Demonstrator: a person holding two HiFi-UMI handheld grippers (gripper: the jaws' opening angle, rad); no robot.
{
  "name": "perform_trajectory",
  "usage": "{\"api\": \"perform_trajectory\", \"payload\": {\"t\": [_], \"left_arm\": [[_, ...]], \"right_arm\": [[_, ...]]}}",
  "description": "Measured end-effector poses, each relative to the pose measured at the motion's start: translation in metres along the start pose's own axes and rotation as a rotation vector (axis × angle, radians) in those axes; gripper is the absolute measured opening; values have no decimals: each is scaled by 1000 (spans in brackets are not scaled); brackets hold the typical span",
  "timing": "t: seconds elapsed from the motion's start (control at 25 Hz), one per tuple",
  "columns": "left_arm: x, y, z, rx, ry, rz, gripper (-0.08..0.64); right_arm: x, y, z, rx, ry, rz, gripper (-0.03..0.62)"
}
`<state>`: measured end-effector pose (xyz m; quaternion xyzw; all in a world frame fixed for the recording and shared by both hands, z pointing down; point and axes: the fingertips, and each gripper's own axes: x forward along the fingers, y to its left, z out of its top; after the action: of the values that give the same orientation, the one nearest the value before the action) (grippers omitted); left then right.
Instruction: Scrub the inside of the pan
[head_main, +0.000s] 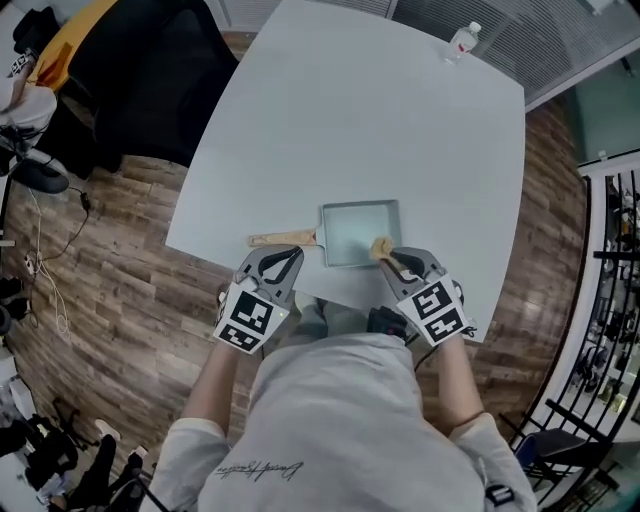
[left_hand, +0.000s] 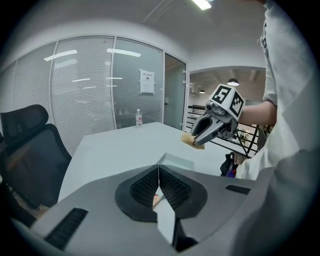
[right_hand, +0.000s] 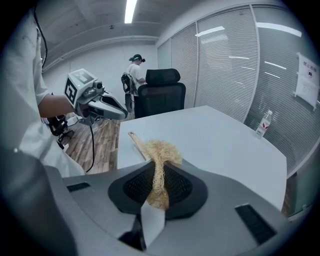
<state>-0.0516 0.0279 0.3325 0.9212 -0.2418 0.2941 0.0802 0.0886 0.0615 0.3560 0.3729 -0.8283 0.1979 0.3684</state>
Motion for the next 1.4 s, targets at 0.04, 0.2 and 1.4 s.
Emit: {"api": "perform_trajectory", "payload": {"t": [0.04, 0.2, 1.4], "left_arm": [[2, 2, -4, 9, 16, -3, 12], [12, 12, -14, 50, 61, -10, 14], [85, 15, -132, 467, 521, -321, 202]], "right_arm": [[3, -1, 0, -6, 4, 4, 67], [14, -8, 1, -25, 21, 19, 67], [96, -16, -24, -240, 177, 129, 67]]}}
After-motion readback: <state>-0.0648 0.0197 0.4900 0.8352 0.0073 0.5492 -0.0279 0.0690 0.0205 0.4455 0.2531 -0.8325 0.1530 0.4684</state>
